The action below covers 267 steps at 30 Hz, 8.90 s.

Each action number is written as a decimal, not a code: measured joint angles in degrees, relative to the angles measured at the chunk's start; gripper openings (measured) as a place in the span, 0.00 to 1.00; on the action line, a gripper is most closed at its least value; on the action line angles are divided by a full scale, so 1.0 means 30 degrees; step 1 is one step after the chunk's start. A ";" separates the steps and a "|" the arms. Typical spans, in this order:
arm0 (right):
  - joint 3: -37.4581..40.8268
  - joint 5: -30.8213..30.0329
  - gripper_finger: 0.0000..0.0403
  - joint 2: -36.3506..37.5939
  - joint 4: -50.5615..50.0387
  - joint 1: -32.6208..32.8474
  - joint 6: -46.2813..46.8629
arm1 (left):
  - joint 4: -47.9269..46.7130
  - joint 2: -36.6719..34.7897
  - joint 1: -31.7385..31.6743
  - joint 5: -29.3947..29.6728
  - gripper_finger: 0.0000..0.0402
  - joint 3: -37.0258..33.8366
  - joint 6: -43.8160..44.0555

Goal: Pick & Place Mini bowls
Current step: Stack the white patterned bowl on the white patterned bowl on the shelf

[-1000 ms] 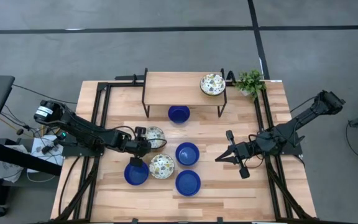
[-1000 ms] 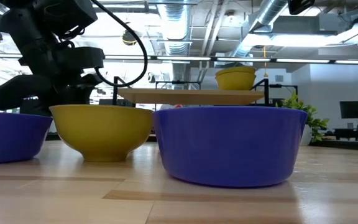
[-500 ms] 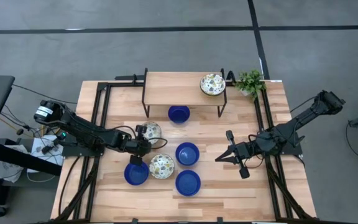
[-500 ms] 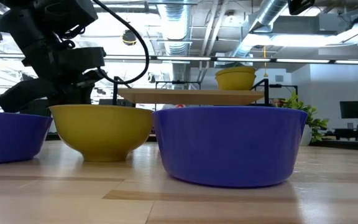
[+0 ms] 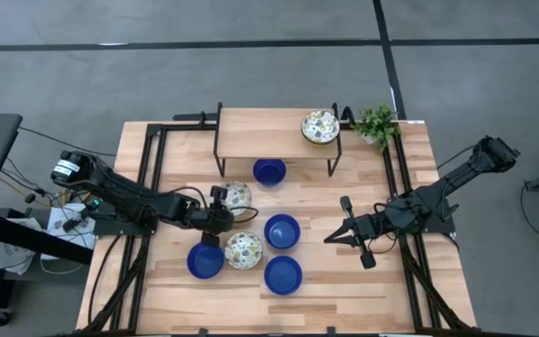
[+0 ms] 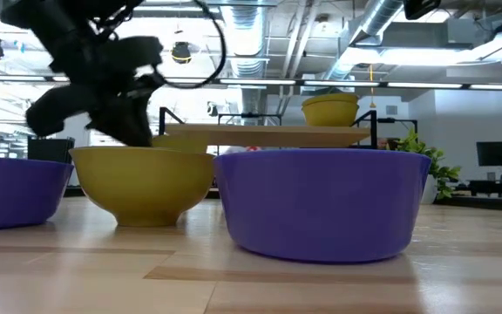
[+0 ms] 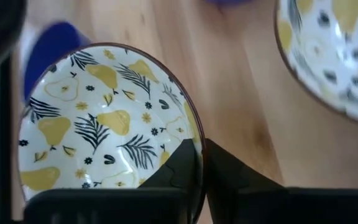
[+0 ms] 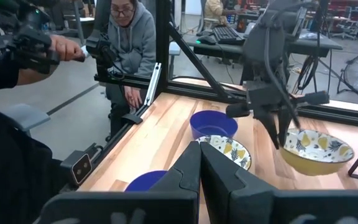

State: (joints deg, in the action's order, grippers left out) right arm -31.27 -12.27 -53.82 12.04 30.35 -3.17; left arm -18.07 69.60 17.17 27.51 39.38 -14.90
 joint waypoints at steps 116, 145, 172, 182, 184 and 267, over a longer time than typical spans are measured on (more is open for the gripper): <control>-0.9552 0.2812 0.24 -0.8932 -1.1432 -0.2448 -0.6103 | 0.6479 0.6302 0.2047 -0.7642 0.05 0.7247 -0.4378; -0.9547 0.3761 0.19 -1.0430 -0.9924 -0.2463 -0.7661 | 0.6609 0.5136 0.1436 -0.9207 0.09 0.7203 -0.3885; -1.1538 0.3650 0.00 -1.0448 -1.3126 -0.2391 -0.7318 | 0.4808 0.3552 0.0882 -0.6199 0.44 0.7254 -0.2758; -1.2748 0.0654 0.00 -1.0448 -1.6129 -0.2439 -0.6119 | 0.2808 0.0693 0.0896 -0.3571 0.44 0.7254 -0.0547; -1.3259 -0.0340 0.00 -1.0448 -1.6938 -0.2426 -0.5885 | 0.2536 0.0397 0.0896 -0.3023 0.43 0.7254 0.0197; -1.8302 -0.1868 0.03 -1.0571 -2.3488 -1.6305 -0.3932 | 1.1762 0.0291 0.1035 -0.2972 0.37 0.0354 0.4139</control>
State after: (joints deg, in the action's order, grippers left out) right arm -86.17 -17.88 -85.54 -58.43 -18.57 -14.96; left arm 17.21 70.48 20.27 18.59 40.45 -2.48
